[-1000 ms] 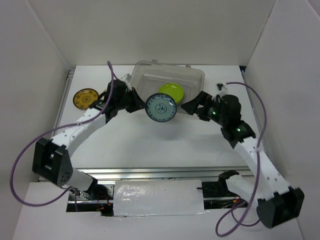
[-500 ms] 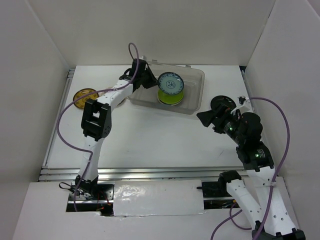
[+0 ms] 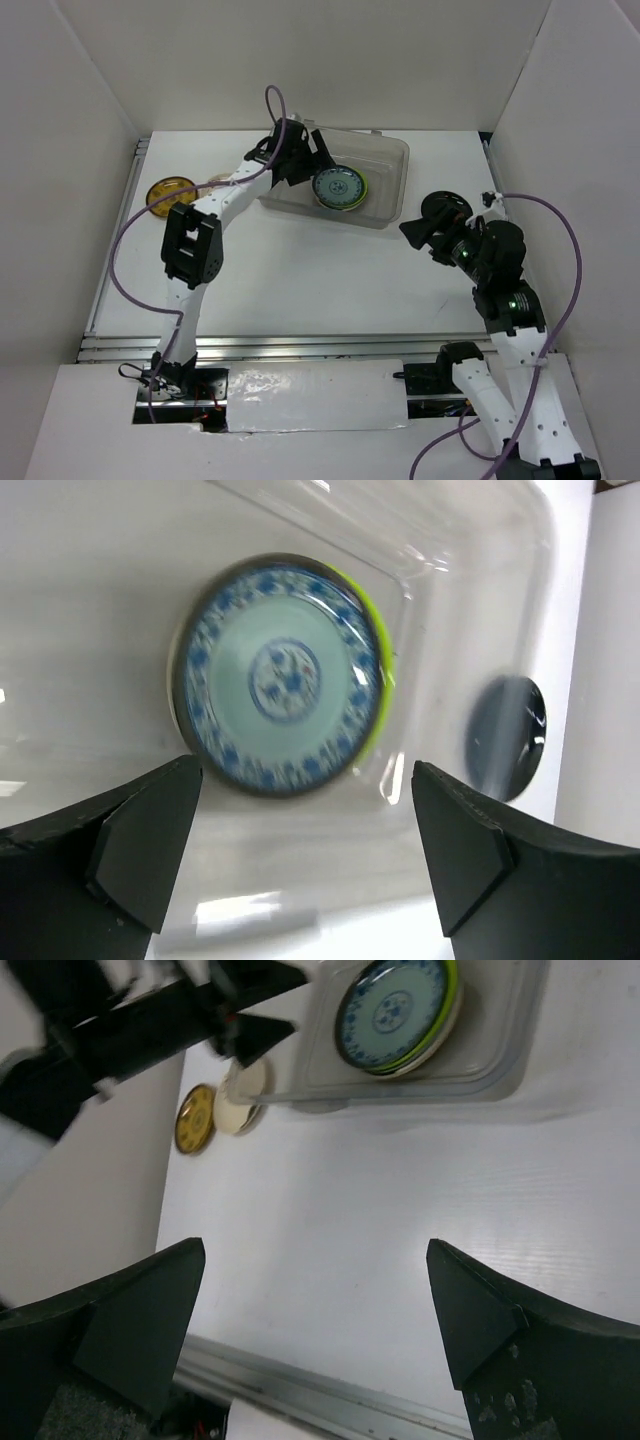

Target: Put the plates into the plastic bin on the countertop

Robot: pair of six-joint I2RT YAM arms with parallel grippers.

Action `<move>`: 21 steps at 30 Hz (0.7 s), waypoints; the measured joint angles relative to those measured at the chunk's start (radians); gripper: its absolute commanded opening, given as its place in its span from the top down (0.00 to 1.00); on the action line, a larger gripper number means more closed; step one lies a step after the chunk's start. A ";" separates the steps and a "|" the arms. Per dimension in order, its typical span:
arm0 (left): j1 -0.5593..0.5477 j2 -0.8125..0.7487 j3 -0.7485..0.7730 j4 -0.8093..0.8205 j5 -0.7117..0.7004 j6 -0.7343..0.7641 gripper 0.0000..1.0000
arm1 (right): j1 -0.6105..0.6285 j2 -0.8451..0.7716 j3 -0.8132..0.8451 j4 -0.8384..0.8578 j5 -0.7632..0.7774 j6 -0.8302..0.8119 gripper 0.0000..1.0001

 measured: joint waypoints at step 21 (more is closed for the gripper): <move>0.010 -1.176 -0.889 -0.264 -0.103 0.174 0.01 | -0.449 0.906 -0.013 0.461 0.254 0.451 0.04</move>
